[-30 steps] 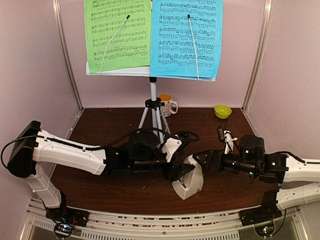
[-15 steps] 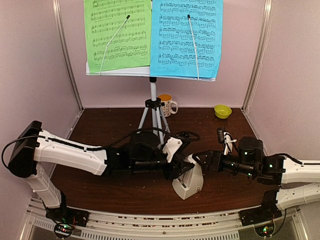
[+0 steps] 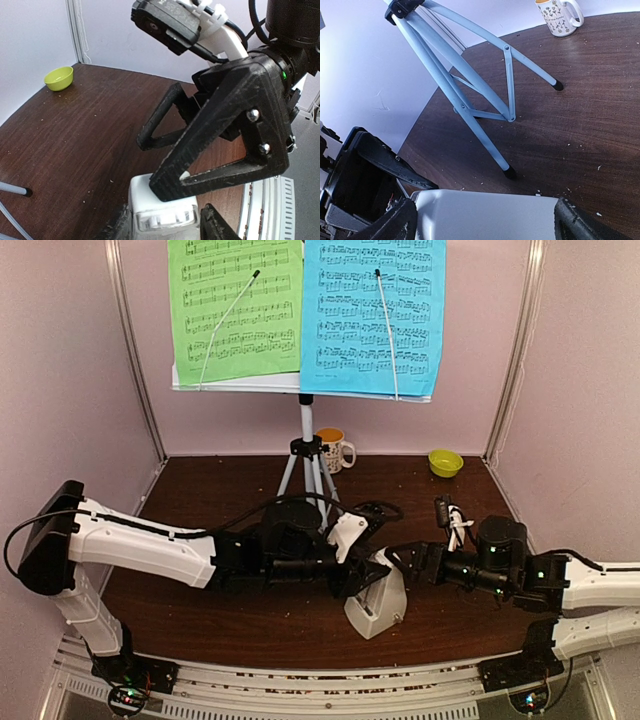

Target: Set up the instrument practice props

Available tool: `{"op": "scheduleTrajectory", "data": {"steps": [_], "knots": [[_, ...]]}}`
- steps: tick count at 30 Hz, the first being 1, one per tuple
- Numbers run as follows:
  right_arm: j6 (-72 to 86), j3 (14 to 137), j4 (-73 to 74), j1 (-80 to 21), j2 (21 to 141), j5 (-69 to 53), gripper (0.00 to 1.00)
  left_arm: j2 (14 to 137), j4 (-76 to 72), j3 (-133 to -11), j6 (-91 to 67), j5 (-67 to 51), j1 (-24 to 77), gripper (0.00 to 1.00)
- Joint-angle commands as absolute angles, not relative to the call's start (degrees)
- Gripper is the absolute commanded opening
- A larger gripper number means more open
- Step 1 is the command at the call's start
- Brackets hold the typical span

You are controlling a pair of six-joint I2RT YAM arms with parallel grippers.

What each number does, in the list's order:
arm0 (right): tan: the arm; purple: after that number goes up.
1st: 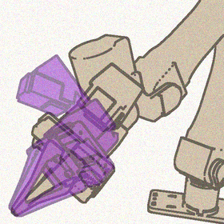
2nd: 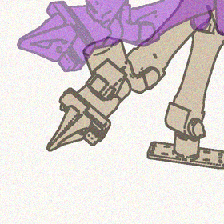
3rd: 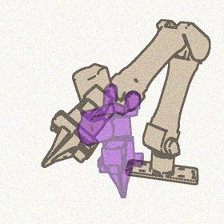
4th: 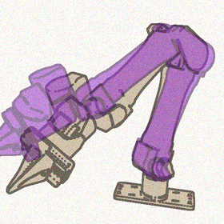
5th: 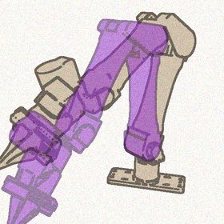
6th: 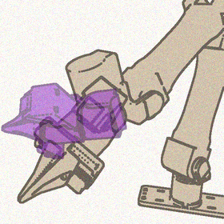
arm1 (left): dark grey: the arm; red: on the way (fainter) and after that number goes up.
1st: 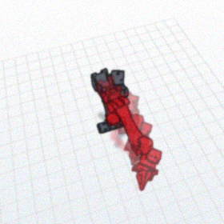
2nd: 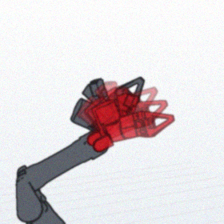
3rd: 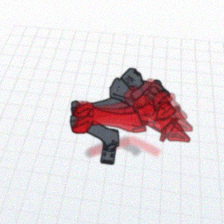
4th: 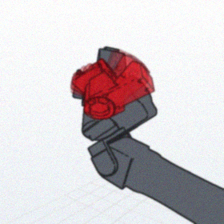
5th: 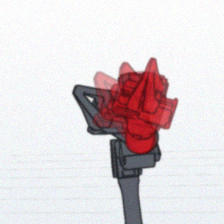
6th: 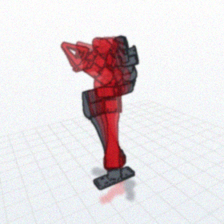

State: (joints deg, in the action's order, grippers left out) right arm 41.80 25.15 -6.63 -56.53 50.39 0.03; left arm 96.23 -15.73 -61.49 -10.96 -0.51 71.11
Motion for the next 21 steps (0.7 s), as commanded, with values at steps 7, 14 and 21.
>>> {"op": "scheduleTrajectory", "data": {"steps": [7,14,21], "knots": [[40.13,20.12,-0.32,-56.29,50.72,2.97,0.94,95.18,-18.49,-60.27,-8.24,0.25,71.33,0.25],[39.75,17.2,-0.57,-56.27,51.49,3.8,0.93,95.45,-20.92,-57.06,-5.72,-0.37,72.42,0.19],[39.73,15.22,-0.37,-56.22,51.76,4.61,0.92,94.56,-22.91,-54.81,-4.89,0.11,72.66,0.16]]}}
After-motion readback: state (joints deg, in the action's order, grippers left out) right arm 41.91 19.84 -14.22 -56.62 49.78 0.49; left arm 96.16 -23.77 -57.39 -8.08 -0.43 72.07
